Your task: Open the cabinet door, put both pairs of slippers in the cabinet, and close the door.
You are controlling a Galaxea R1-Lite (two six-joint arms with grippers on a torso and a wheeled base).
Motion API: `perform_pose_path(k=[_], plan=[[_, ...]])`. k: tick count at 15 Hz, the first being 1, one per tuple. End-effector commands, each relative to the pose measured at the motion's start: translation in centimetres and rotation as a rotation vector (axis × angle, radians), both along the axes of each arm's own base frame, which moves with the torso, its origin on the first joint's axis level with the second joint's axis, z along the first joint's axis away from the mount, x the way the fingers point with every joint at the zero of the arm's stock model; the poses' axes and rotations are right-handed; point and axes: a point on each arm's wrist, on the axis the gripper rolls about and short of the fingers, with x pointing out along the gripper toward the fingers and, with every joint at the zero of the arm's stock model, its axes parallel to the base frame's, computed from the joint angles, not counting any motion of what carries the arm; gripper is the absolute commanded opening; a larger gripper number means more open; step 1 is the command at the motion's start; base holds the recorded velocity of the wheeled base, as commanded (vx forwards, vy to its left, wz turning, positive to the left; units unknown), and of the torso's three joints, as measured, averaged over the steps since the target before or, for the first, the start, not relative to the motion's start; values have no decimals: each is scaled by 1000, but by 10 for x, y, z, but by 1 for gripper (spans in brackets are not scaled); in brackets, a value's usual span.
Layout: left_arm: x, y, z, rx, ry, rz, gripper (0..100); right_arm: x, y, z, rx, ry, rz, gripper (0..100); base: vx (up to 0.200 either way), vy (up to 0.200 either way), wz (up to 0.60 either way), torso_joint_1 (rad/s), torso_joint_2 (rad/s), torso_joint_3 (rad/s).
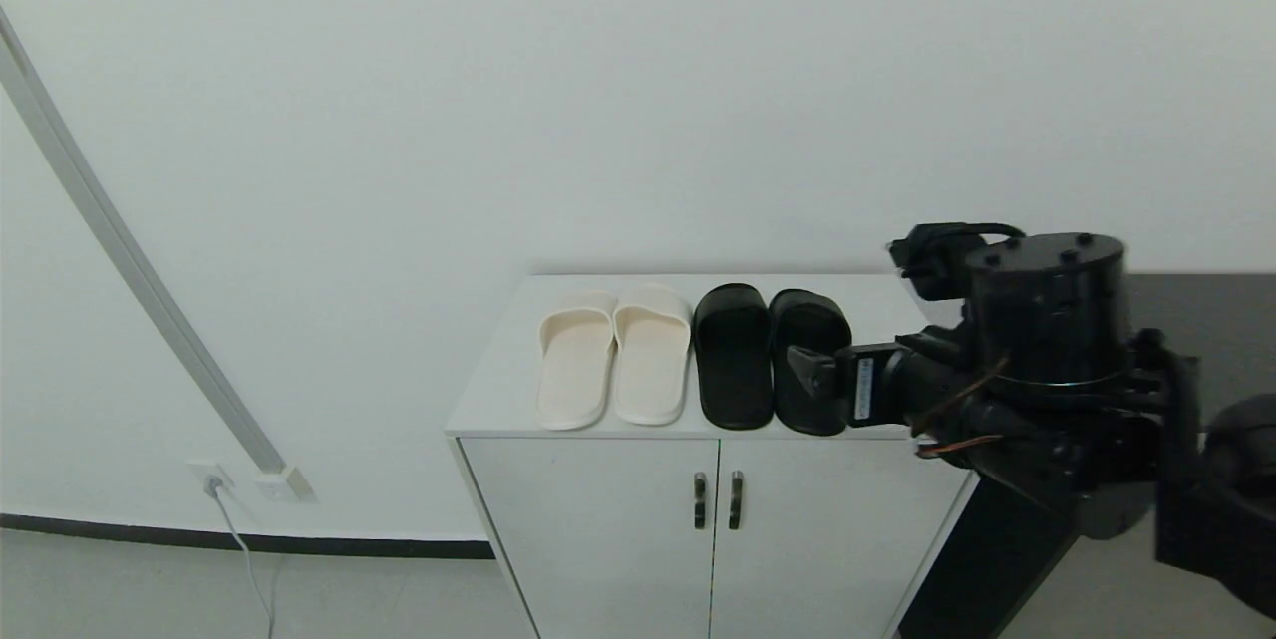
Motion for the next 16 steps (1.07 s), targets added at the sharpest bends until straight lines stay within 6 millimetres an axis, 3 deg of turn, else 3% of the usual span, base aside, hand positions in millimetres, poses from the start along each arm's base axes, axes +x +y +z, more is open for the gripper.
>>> perform_pose_path(k=[1, 2, 5, 11, 16], plan=[[0, 0, 0, 0, 0, 0, 0, 32, 31, -30, -60, 32, -61, 100, 0, 0, 0, 0, 0, 0], [0, 0, 0, 0, 0, 0, 0, 33, 33, -31, -61, 32, -64, 100, 0, 0, 0, 0, 0, 0], [0, 0, 0, -2, 0, 0, 0, 67, 59, -57, -50, 50, -132, 100, 0, 0, 0, 0, 0, 0], [0, 0, 0, -2, 0, 0, 0, 133, 68, -83, -29, 15, -239, 100, 0, 0, 0, 0, 0, 0], [0, 0, 0, -2, 2, 0, 0, 169, 66, -90, -49, -20, -279, 100, 0, 0, 0, 0, 0, 0]])
